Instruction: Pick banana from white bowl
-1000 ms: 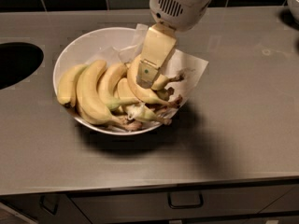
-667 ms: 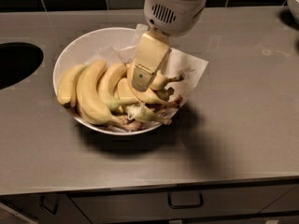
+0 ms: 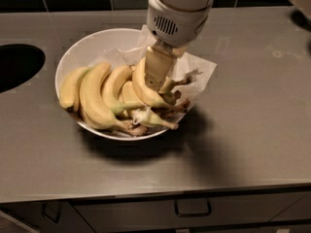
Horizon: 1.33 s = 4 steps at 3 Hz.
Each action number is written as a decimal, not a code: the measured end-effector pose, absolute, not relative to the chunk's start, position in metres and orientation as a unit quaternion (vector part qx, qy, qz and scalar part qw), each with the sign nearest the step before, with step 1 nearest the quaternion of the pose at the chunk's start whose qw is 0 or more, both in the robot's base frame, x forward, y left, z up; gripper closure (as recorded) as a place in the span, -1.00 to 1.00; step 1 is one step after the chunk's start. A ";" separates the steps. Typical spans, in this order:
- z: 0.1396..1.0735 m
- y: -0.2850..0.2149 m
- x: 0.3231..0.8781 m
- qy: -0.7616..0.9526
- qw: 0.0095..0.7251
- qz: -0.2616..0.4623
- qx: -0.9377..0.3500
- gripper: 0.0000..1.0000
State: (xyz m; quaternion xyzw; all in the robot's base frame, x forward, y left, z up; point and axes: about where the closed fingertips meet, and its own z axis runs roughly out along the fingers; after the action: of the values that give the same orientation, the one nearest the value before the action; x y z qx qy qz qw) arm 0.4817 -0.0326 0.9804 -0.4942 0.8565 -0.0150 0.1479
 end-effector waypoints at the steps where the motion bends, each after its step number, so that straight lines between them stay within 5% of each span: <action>1: 0.979 -0.033 0.482 0.857 0.147 -0.014 -0.494 -0.28; 4: 0.961 -0.031 0.484 0.859 0.130 -0.004 -0.495 -0.18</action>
Offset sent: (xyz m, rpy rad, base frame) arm 0.0012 -0.0042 -0.0250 -0.0131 0.0714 -0.0041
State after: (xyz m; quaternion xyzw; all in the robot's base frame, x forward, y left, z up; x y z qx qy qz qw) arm 0.4844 -0.0313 0.9611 -0.4949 0.8592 -0.0043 0.1298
